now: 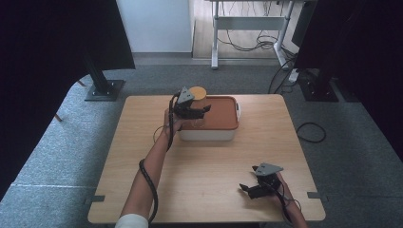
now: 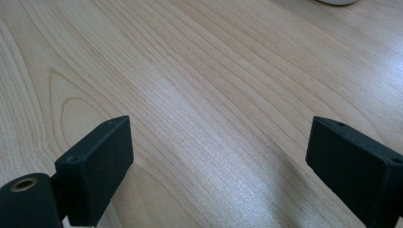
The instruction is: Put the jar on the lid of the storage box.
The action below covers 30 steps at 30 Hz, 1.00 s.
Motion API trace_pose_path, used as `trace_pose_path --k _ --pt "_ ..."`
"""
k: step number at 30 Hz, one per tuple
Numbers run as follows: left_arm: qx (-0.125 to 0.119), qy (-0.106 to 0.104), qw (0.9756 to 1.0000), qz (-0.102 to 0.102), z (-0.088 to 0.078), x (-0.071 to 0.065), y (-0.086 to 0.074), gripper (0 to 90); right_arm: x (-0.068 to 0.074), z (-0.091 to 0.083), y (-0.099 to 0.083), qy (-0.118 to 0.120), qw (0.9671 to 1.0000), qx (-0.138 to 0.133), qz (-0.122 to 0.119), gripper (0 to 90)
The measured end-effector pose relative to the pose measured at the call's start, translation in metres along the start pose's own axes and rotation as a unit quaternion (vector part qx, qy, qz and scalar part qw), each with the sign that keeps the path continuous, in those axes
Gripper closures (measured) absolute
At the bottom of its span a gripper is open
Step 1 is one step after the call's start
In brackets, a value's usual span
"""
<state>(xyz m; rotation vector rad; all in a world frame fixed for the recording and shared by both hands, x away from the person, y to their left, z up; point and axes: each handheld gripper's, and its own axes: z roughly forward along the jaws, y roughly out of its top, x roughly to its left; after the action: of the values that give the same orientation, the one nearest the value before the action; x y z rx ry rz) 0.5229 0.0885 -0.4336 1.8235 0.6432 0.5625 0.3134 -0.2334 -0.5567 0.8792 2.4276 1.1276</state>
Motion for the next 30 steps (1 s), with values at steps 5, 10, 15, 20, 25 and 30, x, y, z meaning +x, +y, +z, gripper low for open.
trace_pose_path --k 5,10,15,20,25,30 --pt "0.001 0.000 1.0000 0.000 0.000 0.000 0.000 24.7 0.000 0.000 0.000 -0.001 1.0000 0.001 -0.001 8.0" --pt "0.004 0.000 1.0000 0.002 0.000 0.000 0.001 24.6 0.000 0.000 0.000 -0.001 1.0000 0.001 -0.002 8.0" --pt "0.006 0.001 1.0000 0.003 0.000 0.000 0.001 24.5 0.001 0.000 0.000 -0.001 1.0000 0.001 -0.002 8.0" --pt "0.034 0.022 0.9986 0.034 0.000 -0.007 0.001 17.2 0.001 0.000 0.000 -0.002 1.0000 0.000 -0.002 8.0" --pt "0.030 0.020 0.9990 0.026 -0.005 -0.007 -0.003 6.8 0.001 0.000 0.000 -0.002 1.0000 0.002 -0.004 8.0" --pt "0.018 0.015 0.9996 0.016 -0.010 -0.006 -0.004 3.6 0.001 0.001 0.000 -0.003 1.0000 0.002 -0.005 8.0"
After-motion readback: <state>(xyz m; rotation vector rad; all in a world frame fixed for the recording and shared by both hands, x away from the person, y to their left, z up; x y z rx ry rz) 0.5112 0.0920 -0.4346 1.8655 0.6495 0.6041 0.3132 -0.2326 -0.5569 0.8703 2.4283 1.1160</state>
